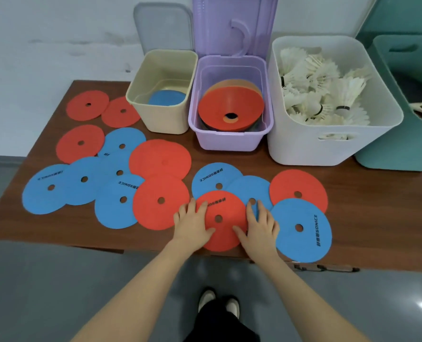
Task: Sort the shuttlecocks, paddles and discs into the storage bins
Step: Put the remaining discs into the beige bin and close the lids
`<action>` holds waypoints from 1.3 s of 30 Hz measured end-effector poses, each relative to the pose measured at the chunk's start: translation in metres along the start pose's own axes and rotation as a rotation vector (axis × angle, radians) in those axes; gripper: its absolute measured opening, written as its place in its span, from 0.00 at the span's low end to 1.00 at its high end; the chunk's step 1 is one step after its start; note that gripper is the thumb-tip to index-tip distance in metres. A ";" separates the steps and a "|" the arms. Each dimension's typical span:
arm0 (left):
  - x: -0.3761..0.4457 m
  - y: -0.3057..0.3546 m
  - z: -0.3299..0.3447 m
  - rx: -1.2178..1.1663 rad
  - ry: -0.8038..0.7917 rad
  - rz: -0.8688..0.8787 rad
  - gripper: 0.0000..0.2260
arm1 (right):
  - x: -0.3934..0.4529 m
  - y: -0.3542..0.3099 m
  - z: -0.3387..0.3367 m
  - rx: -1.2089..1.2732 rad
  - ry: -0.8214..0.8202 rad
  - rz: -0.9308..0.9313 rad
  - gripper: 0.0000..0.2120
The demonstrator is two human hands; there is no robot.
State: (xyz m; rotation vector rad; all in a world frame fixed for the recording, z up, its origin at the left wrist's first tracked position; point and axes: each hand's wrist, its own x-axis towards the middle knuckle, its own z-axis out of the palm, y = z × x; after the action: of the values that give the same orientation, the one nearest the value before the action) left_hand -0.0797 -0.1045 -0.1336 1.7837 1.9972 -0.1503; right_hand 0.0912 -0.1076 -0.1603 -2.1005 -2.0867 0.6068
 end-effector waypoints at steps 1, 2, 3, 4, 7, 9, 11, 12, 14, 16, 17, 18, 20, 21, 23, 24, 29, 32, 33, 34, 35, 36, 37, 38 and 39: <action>0.001 -0.002 0.000 -0.016 0.012 0.009 0.34 | -0.001 -0.001 0.001 0.007 -0.007 0.016 0.34; 0.002 -0.003 0.000 -0.032 0.022 0.017 0.33 | 0.000 -0.003 0.001 0.016 -0.019 0.035 0.33; 0.001 -0.004 0.001 -0.046 0.032 0.026 0.32 | 0.000 -0.005 0.001 0.030 -0.026 0.053 0.32; 0.000 -0.006 0.002 -0.062 0.044 0.032 0.32 | 0.000 -0.007 0.000 0.048 -0.022 0.064 0.31; -0.006 -0.011 0.010 -0.131 0.106 0.051 0.30 | -0.005 -0.013 -0.001 0.066 0.032 0.059 0.29; -0.007 -0.013 0.012 -0.219 0.158 0.090 0.31 | -0.007 -0.014 -0.001 0.092 0.074 0.051 0.28; -0.005 -0.011 0.011 -0.364 0.185 0.144 0.31 | -0.006 -0.012 -0.001 0.124 0.075 0.034 0.28; -0.004 -0.008 0.010 -0.423 0.194 0.163 0.31 | -0.005 -0.011 -0.001 0.141 0.084 0.016 0.27; -0.003 -0.001 0.007 -0.469 0.215 0.198 0.31 | -0.004 -0.008 -0.004 0.192 0.139 -0.016 0.26; 0.000 0.010 0.003 -0.471 0.234 0.237 0.31 | -0.004 0.000 -0.010 0.249 0.198 -0.005 0.24; 0.001 0.017 0.002 -0.470 0.239 0.250 0.31 | -0.003 0.007 -0.015 0.268 0.228 0.007 0.24; 0.003 0.025 0.000 -0.466 0.239 0.258 0.31 | -0.001 0.016 -0.020 0.278 0.253 0.023 0.23; 0.004 0.045 -0.001 -0.458 0.234 0.271 0.31 | 0.001 0.037 -0.031 0.292 0.272 0.060 0.23; 0.004 0.056 0.000 -0.455 0.226 0.276 0.31 | 0.002 0.049 -0.036 0.300 0.277 0.075 0.22; 0.003 0.081 0.007 -0.457 0.194 0.277 0.30 | 0.000 0.073 -0.045 0.304 0.285 0.101 0.22; 0.003 0.094 0.012 -0.460 0.175 0.274 0.30 | -0.001 0.084 -0.050 0.302 0.288 0.115 0.22; 0.006 0.148 0.033 -0.471 0.127 0.245 0.30 | -0.005 0.133 -0.066 0.257 0.246 0.158 0.24; 0.002 0.162 0.043 -0.480 0.101 0.183 0.29 | -0.010 0.155 -0.063 0.241 0.171 0.181 0.22; 0.000 0.165 0.047 -0.436 0.102 0.148 0.29 | -0.011 0.159 -0.061 0.228 0.155 0.191 0.22; -0.003 0.167 0.049 -0.356 0.115 0.110 0.29 | -0.011 0.162 -0.060 0.214 0.144 0.203 0.22; -0.005 0.168 0.051 -0.270 0.133 0.077 0.29 | -0.011 0.163 -0.059 0.204 0.140 0.219 0.22; -0.008 0.170 0.053 -0.208 0.141 0.055 0.28 | -0.011 0.163 -0.058 0.200 0.144 0.235 0.23; -0.010 0.171 0.053 -0.176 0.135 0.047 0.28 | -0.011 0.162 -0.057 0.197 0.155 0.249 0.24; -0.011 0.172 0.054 -0.166 0.119 0.045 0.28 | -0.011 0.160 -0.056 0.193 0.169 0.256 0.24; -0.012 0.173 0.054 -0.166 0.100 0.045 0.29 | -0.010 0.158 -0.055 0.192 0.178 0.257 0.25</action>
State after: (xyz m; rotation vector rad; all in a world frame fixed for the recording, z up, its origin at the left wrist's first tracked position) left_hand 0.1021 -0.1082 -0.1394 1.7587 1.9731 0.1178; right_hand 0.2593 -0.1136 -0.1646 -2.2351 -1.6122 0.5967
